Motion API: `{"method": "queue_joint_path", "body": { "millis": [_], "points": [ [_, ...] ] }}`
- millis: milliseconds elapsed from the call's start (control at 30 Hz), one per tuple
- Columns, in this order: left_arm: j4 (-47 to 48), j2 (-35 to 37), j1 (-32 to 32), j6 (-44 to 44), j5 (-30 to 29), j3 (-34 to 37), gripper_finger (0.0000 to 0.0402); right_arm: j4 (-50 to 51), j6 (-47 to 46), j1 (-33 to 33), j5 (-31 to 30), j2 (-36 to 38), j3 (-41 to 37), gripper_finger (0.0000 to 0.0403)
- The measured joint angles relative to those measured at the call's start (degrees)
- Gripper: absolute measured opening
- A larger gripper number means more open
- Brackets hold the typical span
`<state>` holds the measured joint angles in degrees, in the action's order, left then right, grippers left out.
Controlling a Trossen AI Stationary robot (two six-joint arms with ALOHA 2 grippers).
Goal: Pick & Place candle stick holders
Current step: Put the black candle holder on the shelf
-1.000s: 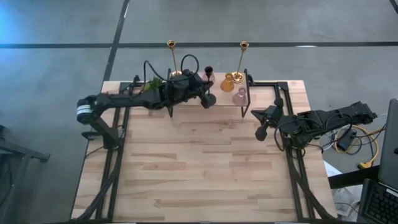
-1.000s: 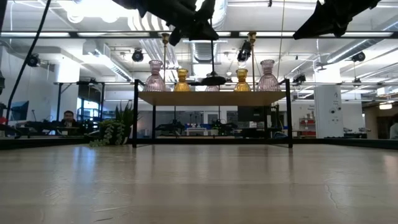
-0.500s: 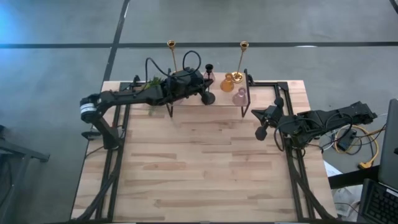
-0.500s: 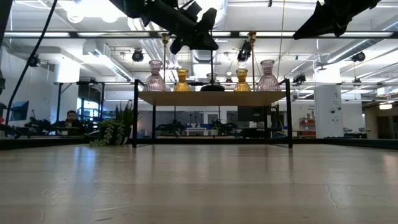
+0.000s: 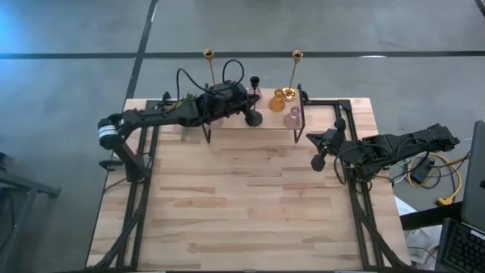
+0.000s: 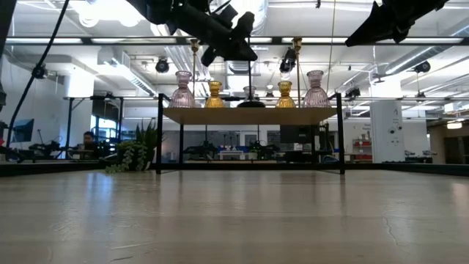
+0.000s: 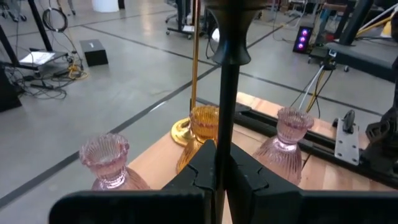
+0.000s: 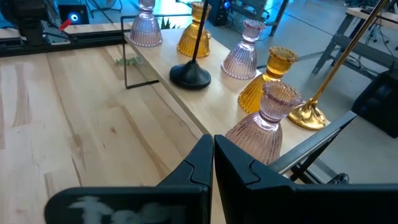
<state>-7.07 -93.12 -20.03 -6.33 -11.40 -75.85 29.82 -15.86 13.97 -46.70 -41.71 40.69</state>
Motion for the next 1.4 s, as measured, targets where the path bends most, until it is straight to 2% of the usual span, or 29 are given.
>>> {"method": "queue_joint_path", "body": {
  "millis": [167, 700, 933, 1267, 1400],
  "points": [
    [-0.6, -0.7, -0.1, 0.2, 1.9, -0.2, 0.0016, 0.0, 0.0, 0.0, 0.0, 0.0, 0.0, 0.0008],
    [-0.4, -0.9, -0.3, 0.5, 1.9, -0.2, 0.0016, 0.0, 0.0, 0.0, 0.1, 0.0, 0.0, 0.0008],
    [0.9, -1.0, -0.4, 0.3, 2.0, 0.0, 0.0042, 0.0, 0.0, 0.0, 0.1, 0.0, 0.0, 0.0008],
    [0.5, -0.7, -0.5, 0.4, 1.9, 0.0, 0.0048, 0.0, 0.0, 0.0, 0.1, 0.0, 0.0, 0.0008],
    [0.7, -0.7, -0.5, 0.5, 1.9, 0.0, 0.0070, 0.0, 0.0, 0.0, 0.1, 0.0, 0.0, 0.0008]
  ]
}}
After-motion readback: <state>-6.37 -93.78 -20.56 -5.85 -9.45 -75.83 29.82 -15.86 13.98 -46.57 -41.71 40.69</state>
